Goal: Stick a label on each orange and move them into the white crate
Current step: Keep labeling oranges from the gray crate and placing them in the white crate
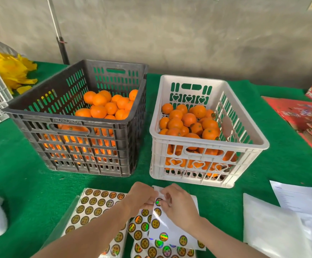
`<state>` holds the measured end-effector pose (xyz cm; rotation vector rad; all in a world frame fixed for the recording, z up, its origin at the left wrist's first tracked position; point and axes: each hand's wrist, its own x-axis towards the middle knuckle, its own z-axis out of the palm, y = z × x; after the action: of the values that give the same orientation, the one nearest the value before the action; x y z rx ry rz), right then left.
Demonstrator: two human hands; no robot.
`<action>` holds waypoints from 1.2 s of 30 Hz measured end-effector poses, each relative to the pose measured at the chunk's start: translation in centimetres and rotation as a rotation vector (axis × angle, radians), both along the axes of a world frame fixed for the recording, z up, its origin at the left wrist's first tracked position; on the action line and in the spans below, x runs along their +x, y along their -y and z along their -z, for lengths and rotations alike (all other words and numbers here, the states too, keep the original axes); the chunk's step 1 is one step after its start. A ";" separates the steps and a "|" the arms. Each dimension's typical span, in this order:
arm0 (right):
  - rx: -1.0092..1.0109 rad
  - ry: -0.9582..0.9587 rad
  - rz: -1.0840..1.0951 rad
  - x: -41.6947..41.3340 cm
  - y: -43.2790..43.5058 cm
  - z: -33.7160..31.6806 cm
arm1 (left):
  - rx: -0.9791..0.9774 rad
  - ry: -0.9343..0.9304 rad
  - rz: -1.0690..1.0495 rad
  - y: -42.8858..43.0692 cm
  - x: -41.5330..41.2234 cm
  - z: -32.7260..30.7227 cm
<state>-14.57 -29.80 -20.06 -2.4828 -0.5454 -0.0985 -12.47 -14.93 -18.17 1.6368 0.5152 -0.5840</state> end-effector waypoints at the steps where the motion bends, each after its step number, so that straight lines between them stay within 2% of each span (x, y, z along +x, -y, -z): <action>1: -0.012 -0.042 0.021 0.2 0.1 0.0 | -0.007 0.025 0.019 -0.2 0.1 -0.1; 7: 0.120 -0.016 -0.034 -0.2 -0.1 -0.9 | 0.033 0.035 0.097 -0.2 0.6 0.1; 11: 0.286 -0.056 0.053 -0.4 0.0 -1.7 | -0.062 -0.009 0.105 0.2 0.2 0.2; 15: 0.466 -0.118 0.107 0.3 -0.4 -5.0 | 0.188 0.181 0.245 0.3 -0.4 0.8; 17: 0.497 -0.098 0.075 0.5 -1.2 -7.1 | 0.336 0.258 0.416 0.1 -0.9 0.7; 19: 0.560 -0.028 0.010 0.8 -2.3 -9.8 | 0.587 0.415 0.532 -0.7 -1.0 -0.1; 20: 0.597 0.047 -0.029 1.0 -3.0 -11.5 | 0.640 0.548 0.524 -1.6 -1.0 -1.1; 24: 0.729 0.306 -0.064 4.3 -6.2 -17.9 | 0.530 1.140 0.420 -7.0 -0.5 -9.1; 27: 0.685 0.396 -0.031 8.6 -9.3 -20.4 | 0.576 1.377 0.195 -11.8 1.0 -14.7; 29: 0.553 0.389 -0.022 11.7 -12.2 -20.9 | 0.649 1.369 0.041 -14.7 3.0 -17.2; 32: 0.370 0.388 -0.024 15.6 -16.9 -20.6 | 0.659 1.140 -0.095 -18.8 7.5 -19.2; 36: 0.230 0.351 -0.013 19.0 -21.2 -18.8 | 0.699 0.934 -0.097 -22.9 14.0 -19.3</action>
<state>4.48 -8.56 -1.21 -2.2461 -0.6537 -0.5682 1.49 7.96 1.14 2.2810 0.0786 0.5181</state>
